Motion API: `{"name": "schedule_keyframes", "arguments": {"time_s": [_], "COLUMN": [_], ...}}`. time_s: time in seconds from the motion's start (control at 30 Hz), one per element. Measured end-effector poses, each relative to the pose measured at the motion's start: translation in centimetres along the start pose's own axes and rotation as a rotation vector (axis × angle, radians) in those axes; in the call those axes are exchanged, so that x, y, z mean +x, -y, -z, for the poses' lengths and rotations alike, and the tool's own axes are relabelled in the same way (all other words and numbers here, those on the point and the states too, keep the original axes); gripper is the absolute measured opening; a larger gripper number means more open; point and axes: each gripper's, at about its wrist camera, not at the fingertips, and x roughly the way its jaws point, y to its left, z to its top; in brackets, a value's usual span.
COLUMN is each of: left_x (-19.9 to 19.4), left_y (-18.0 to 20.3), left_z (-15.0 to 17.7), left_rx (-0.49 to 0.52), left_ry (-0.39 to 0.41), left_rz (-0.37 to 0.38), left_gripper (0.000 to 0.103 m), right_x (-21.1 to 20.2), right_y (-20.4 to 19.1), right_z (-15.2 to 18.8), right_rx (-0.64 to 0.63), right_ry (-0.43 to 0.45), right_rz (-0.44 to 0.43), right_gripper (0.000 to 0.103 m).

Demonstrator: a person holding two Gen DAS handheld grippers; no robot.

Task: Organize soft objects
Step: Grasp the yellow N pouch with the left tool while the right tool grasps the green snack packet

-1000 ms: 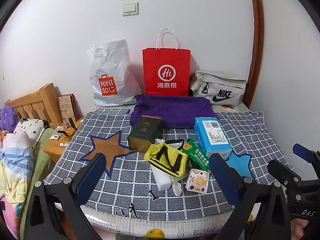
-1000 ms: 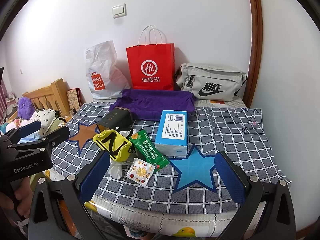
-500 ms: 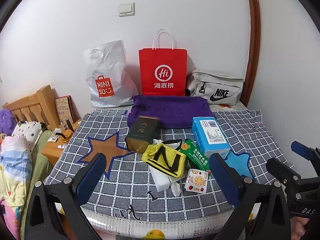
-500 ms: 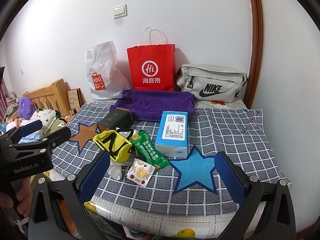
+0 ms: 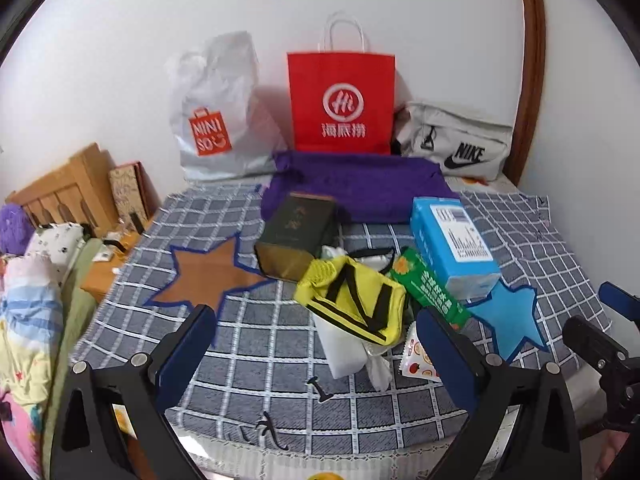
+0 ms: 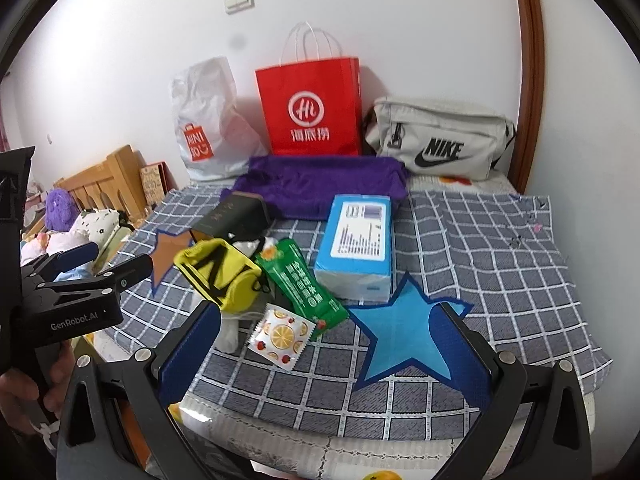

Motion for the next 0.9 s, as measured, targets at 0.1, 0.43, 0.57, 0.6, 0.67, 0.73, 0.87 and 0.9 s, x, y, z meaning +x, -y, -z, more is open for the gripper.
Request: {"name": "schedule_keyframes", "arguments": {"time_s": [0.1,0.43,0.57,0.6,0.67,0.73,0.87,0.9], "left_x": [1.9,6.3,8.0,8.4,9.2,10.0,11.2,11.4], "left_y": [0.3,0.1,-0.2,-0.2,-0.4,-0.6,-0.8,-0.9], "left_z": [0.3,-0.4,-1.1,-1.2,-1.4,-1.5,-1.5,-1.4], "left_rx": [-0.002,0.0,0.0,0.001,-0.003,-0.014,-0.013,-0.012], "left_ry": [-0.039,-0.056,-0.061,-0.065,-0.073,-0.082,-0.106,-0.109], "left_rz": [0.028,0.065,0.08,0.081,0.084,0.104,0.144,0.152], "left_gripper": [0.101,0.1,0.088,0.086,0.075,0.071,0.04,0.038], "right_x": [1.8,6.4,8.2,8.6,9.4,10.2,11.8,12.3], "right_y": [0.6,1.6,1.8,1.8,1.8,1.5,0.6,0.4], "right_z": [0.4,1.2,1.3,1.4,1.3,1.1,0.8,0.7], "right_rx": [0.017,0.018,0.01,0.009,0.008,0.0,-0.046,-0.057], "right_ry": [-0.03,-0.096,-0.113,-0.114,-0.117,-0.121,-0.129,-0.132], "right_rz": [-0.007,-0.035,-0.048,-0.05,-0.053,-0.065,-0.083,-0.093], "right_gripper": [0.103,0.103,0.103,0.103,0.102,0.101,0.1,0.1]}}
